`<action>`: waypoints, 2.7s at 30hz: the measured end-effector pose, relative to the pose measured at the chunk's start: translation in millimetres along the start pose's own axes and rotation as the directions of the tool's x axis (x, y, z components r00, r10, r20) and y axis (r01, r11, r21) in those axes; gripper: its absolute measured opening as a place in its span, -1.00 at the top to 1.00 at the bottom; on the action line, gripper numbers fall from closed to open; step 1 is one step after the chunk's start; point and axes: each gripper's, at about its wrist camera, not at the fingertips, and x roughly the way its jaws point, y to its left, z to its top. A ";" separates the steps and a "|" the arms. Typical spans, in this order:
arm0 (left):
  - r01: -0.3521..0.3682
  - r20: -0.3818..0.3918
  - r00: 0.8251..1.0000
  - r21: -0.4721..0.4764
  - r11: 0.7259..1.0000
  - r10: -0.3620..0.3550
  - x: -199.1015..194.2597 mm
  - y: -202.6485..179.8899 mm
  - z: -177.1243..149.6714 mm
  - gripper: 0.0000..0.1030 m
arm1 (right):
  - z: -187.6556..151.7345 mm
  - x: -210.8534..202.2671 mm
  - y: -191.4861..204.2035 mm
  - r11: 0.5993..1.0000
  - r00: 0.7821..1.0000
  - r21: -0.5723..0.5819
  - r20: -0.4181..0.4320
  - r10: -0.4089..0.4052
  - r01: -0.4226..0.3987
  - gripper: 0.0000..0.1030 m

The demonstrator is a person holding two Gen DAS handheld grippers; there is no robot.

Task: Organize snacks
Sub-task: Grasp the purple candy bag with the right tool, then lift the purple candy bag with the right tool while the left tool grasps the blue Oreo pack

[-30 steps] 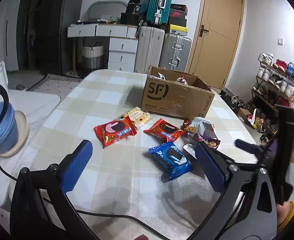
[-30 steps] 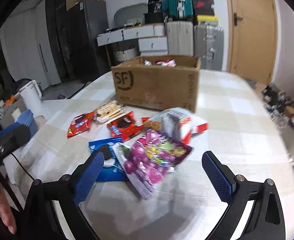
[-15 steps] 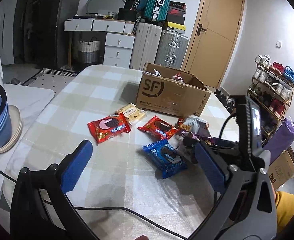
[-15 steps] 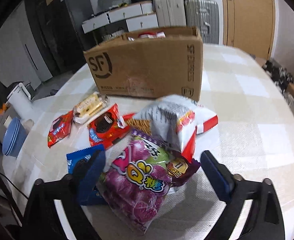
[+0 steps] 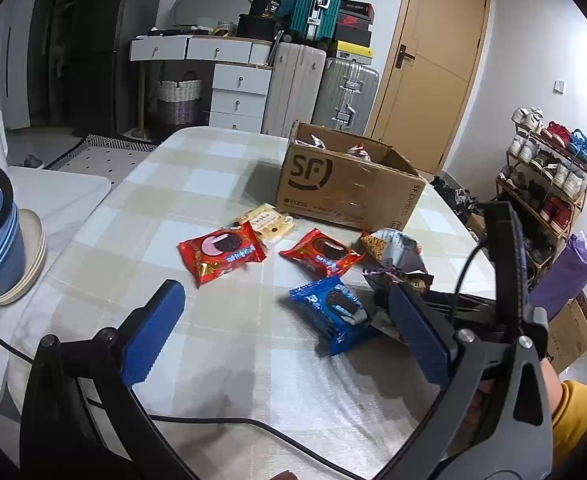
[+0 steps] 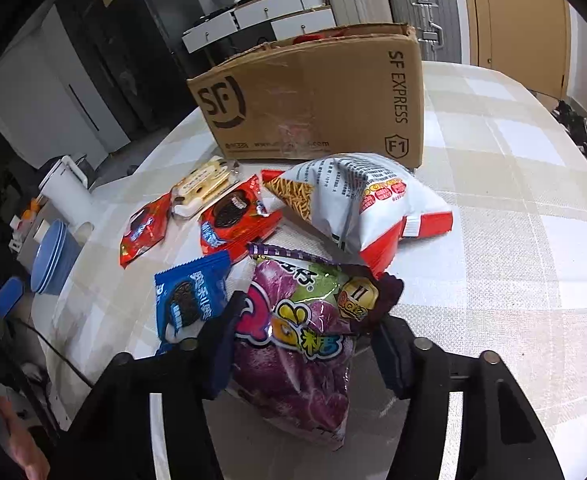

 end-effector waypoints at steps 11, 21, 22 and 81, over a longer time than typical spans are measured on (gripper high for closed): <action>-0.040 -0.049 0.998 0.025 0.999 0.041 15.9 3.0 -9.2 -0.98 | -19.7 -22.3 -8.3 1.000 1.000 0.005 0.011 0.024 -0.024 0.21; -0.008 -0.205 0.979 0.057 0.998 0.020 70.0 -29.2 -2.3 -0.98 | -24.8 -37.5 -20.6 0.999 1.000 0.049 0.007 0.019 -0.019 0.22; -0.009 -0.223 0.975 0.041 0.999 0.018 78.4 -32.1 -0.5 -0.98 | -24.5 -36.4 -22.4 0.998 1.000 0.054 0.003 0.020 -0.020 0.22; 0.088 -0.318 0.943 -0.037 0.995 -0.096 77.7 11.7 -17.6 0.21 | -27.3 -42.0 -53.7 0.498 0.634 0.437 0.255 0.730 -0.749 0.17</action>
